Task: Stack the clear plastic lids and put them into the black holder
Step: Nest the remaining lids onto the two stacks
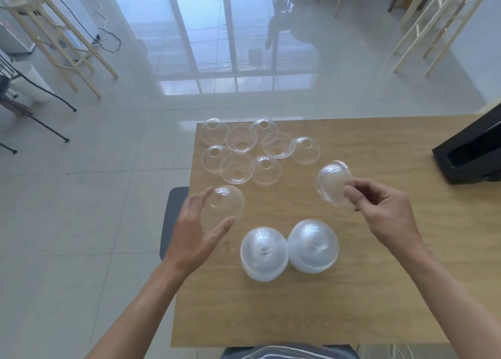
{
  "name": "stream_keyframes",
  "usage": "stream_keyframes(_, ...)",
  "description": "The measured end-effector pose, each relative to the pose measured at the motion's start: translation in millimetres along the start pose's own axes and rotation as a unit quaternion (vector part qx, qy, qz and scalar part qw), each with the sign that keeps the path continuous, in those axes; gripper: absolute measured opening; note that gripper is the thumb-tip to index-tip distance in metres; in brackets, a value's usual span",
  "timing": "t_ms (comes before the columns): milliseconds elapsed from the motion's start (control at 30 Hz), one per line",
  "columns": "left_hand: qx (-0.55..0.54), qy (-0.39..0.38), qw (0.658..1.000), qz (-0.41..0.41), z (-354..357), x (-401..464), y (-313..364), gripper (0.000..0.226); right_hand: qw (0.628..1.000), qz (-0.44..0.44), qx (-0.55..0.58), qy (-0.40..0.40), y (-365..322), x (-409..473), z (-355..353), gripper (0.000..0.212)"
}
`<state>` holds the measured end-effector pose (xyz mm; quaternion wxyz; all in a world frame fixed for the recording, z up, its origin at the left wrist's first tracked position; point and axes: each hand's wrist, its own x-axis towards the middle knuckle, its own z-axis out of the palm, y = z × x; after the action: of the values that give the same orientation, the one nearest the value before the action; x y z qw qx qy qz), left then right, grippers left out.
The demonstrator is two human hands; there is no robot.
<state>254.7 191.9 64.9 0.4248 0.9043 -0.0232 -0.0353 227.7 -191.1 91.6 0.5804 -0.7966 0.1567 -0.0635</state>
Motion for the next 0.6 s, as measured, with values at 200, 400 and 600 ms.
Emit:
stream_keyframes(200,-0.015,-0.061,0.994,0.085,0,-45,51,0.078,0.942,0.163,0.278,-0.098,-21,-62,-20,0.026)
stream_keyframes(400,0.061,-0.102,0.986,0.119,25,-66,47,0.083,0.982,0.162,-0.022,-0.089,-6,-88,2,0.025)
stream_keyframes(600,0.082,-0.114,0.984,0.109,45,-75,36,0.094,0.988,0.049,-0.143,0.006,-4,-95,19,0.027)
